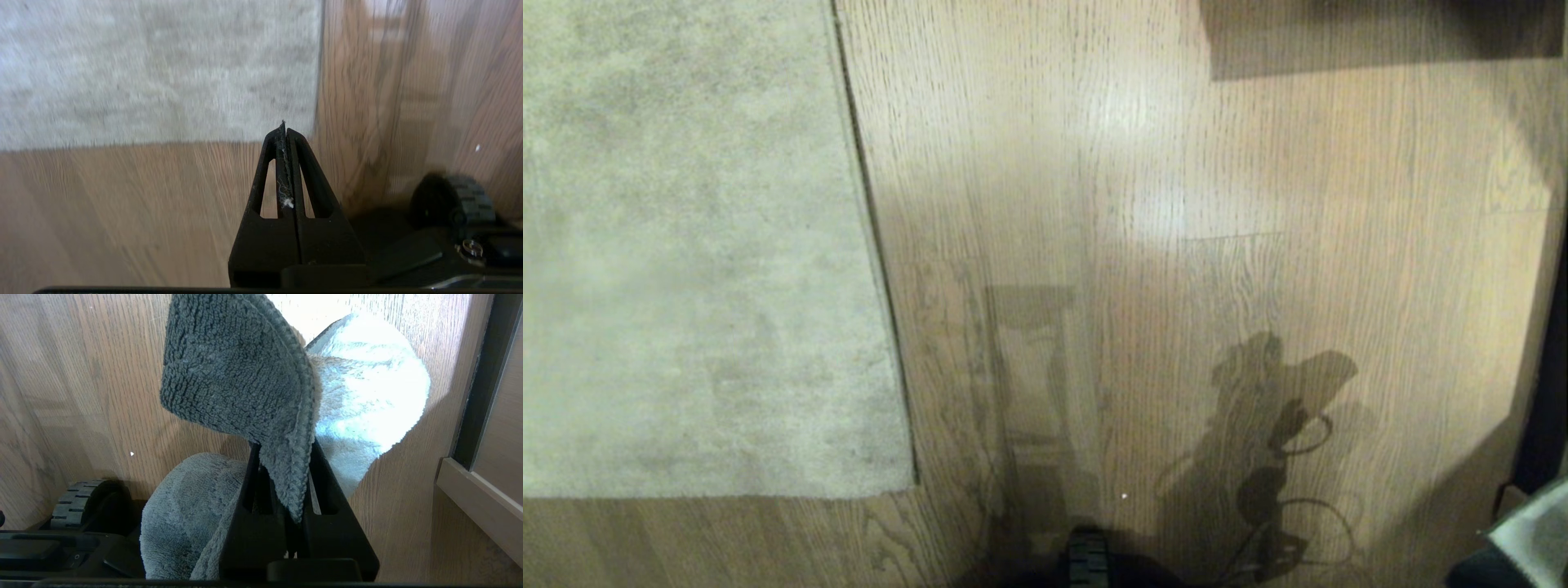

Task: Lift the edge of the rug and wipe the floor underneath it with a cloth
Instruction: Lift up the carpet

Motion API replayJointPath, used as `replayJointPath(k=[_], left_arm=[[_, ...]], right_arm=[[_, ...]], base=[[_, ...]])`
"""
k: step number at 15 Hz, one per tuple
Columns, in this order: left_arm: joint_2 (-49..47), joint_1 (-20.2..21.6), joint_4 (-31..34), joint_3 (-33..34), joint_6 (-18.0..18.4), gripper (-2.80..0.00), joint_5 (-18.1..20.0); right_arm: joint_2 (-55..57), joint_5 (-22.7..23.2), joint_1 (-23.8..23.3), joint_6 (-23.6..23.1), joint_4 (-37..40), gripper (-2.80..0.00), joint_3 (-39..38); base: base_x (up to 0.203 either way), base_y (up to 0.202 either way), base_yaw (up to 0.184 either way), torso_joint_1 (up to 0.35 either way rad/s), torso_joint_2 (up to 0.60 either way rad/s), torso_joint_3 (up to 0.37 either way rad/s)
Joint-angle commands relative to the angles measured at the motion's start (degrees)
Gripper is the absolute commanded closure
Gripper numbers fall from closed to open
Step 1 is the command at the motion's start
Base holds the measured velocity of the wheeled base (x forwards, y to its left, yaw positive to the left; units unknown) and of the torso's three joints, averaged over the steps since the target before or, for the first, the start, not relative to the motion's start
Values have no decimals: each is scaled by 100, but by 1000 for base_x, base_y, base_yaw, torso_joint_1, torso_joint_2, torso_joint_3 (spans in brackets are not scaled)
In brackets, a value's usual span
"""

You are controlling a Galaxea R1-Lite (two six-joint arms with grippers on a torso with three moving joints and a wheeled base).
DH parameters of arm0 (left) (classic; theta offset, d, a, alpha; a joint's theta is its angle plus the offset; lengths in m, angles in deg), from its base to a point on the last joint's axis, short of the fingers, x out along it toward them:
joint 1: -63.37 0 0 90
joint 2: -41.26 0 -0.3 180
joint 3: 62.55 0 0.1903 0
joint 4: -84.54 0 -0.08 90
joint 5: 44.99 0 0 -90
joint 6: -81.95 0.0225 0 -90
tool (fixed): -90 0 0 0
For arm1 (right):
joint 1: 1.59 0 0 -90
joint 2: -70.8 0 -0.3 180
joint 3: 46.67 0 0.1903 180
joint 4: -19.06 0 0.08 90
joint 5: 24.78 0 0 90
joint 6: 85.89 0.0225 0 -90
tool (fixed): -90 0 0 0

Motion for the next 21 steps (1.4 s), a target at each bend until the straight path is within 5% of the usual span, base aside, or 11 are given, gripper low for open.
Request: replayJointPath(k=[1,6,9,13,18,19,21], left_arm=[[-574,-22,20,-12,7,0,6],[-2731,-214,106,-911,-29,0,113],[-4174,-443,-34,-1588,-43,0,564],[-5928,-1302,-611,-2292,-125,0,915],[-7790,-2110,-1494,-2988,-186,0,790],[-8146,-2283,-1654,-3128,-183,-280,598],[-8743,-2531,-2059,-3340,-178,-280,234]], right_arm=[[7,9,1,-4,-2,0,0],[7,0,1,-4,-2,0,0],[7,9,1,-4,-2,0,0],[7,7,1,-4,-2,0,0],[7,7,-8,-4,-2,0,0],[7,1,1,-4,-2,0,0],[7,9,1,-4,-2,0,0]], base=[[0,0,0,0,0,0],[0,0,0,0,0,0],[0,0,0,0,0,0],[0,0,0,0,0,0],[0,0,0,0,0,0],[0,0,0,0,0,0],[0,0,0,0,0,0]])
